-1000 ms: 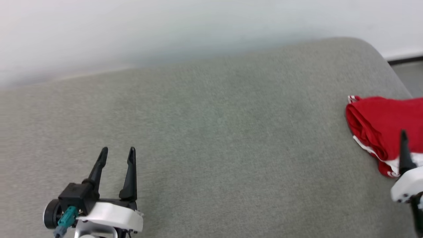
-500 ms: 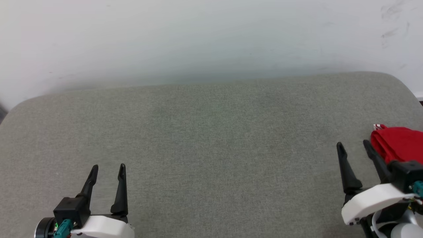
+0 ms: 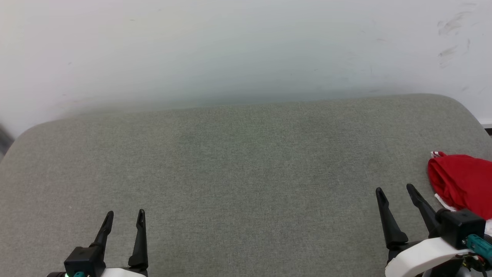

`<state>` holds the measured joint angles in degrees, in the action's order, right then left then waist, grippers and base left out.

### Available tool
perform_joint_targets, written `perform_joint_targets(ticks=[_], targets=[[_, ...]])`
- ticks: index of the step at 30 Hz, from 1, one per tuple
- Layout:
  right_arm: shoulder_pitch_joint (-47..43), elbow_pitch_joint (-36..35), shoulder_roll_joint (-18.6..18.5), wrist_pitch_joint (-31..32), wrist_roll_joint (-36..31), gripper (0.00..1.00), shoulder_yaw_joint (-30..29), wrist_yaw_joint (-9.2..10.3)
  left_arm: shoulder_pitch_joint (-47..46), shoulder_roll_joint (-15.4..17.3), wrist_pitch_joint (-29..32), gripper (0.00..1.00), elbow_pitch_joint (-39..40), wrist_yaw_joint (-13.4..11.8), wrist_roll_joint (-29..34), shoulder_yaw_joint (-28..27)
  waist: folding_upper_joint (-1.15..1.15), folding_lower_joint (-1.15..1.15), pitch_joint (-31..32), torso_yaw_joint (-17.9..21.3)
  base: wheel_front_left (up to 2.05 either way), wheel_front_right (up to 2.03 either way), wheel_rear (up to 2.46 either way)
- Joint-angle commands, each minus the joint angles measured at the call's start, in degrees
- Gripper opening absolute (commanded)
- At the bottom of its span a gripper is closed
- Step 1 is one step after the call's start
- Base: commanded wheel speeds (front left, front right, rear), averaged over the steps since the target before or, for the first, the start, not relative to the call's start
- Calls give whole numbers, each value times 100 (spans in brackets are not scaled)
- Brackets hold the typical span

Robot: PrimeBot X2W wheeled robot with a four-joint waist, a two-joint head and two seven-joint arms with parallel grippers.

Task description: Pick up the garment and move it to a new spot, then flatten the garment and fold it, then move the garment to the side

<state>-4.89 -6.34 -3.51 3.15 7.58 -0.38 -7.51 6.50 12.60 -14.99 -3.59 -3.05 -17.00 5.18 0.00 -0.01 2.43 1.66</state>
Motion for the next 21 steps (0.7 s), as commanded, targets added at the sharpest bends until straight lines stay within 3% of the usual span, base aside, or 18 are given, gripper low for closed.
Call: perform_joint_targets(ticks=[1, 17, 18, 21], targets=[[-63, -45, 31, 14, -39, 100, 18, 5, -9, -4, -26, 100, -12, 40, 13, -13, 0, 1, -5, -2, 0, 0, 0], [3, -134, 66, 13, -63, 100, 23, 5, -137, -118, -26, 100, -151, 202, 129, -127, 0, 1, -80, -2, 0, 0, 0], [-6, -115, 42, 18, -50, 0, 21, 0, -90, -107, 1, 0, -152, 189, 111, -124, 0, 1, -81, -2, 0, 0, 0], [-48, 7, 43, 10, -19, 0, 34, 0, -46, -167, 32, 0, -288, 207, 80, -111, 0, 1, -84, -4, 0, 0, 0]])
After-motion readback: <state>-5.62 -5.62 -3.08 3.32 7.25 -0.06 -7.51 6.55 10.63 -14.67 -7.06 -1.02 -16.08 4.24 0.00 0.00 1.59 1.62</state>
